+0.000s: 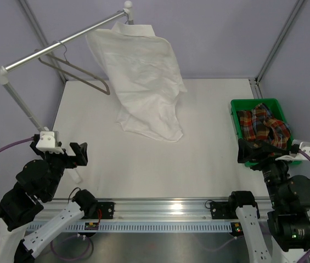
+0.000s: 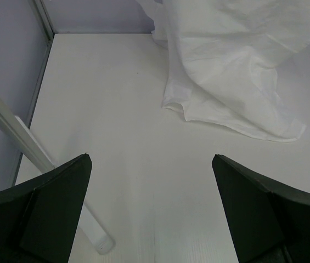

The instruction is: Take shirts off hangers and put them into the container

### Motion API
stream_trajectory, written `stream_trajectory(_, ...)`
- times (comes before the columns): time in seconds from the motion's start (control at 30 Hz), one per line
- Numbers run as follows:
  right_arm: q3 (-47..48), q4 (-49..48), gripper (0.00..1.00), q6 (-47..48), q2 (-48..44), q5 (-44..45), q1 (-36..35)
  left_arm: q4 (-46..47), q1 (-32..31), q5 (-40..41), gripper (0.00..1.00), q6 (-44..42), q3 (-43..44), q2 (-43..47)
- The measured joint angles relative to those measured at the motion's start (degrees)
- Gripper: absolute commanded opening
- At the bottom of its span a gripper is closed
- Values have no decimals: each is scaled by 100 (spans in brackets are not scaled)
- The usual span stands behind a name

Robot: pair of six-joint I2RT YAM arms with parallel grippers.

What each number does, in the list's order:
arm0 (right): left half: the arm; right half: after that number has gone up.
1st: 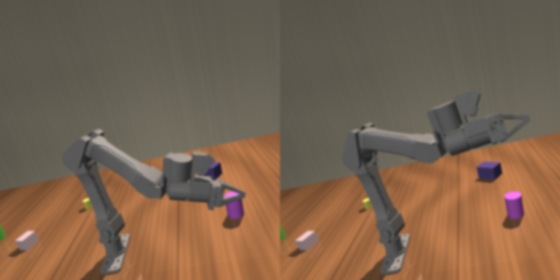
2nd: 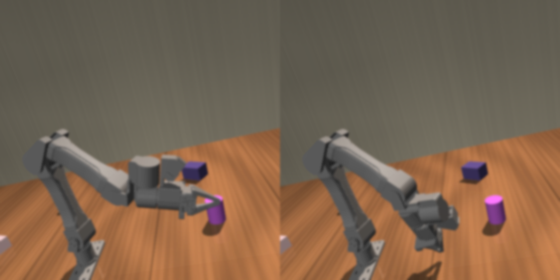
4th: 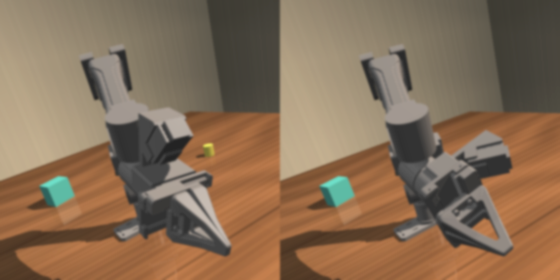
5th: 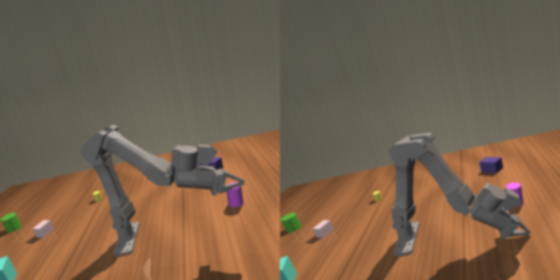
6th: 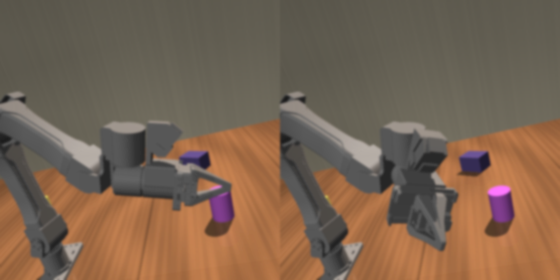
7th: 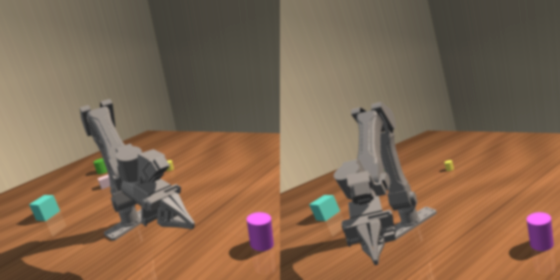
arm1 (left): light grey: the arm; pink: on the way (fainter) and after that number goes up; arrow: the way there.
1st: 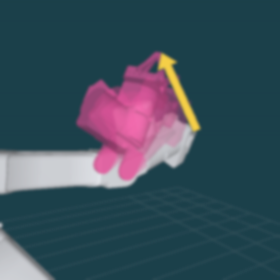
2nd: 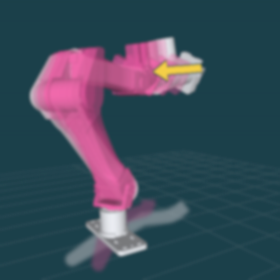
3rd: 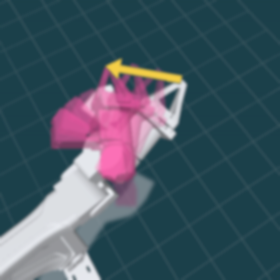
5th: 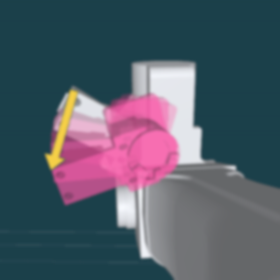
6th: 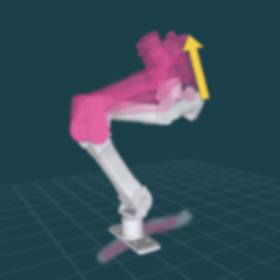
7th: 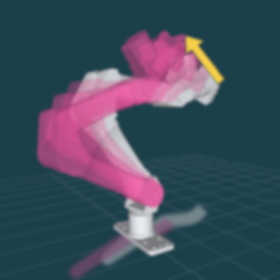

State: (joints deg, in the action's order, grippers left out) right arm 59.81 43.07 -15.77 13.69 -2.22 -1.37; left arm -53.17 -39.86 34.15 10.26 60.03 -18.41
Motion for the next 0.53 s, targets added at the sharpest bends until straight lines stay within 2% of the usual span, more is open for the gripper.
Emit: stream_trajectory(0.53,-114,-42,99,61,-105,-31,-4,22,0,-52,99,142,-356,0)
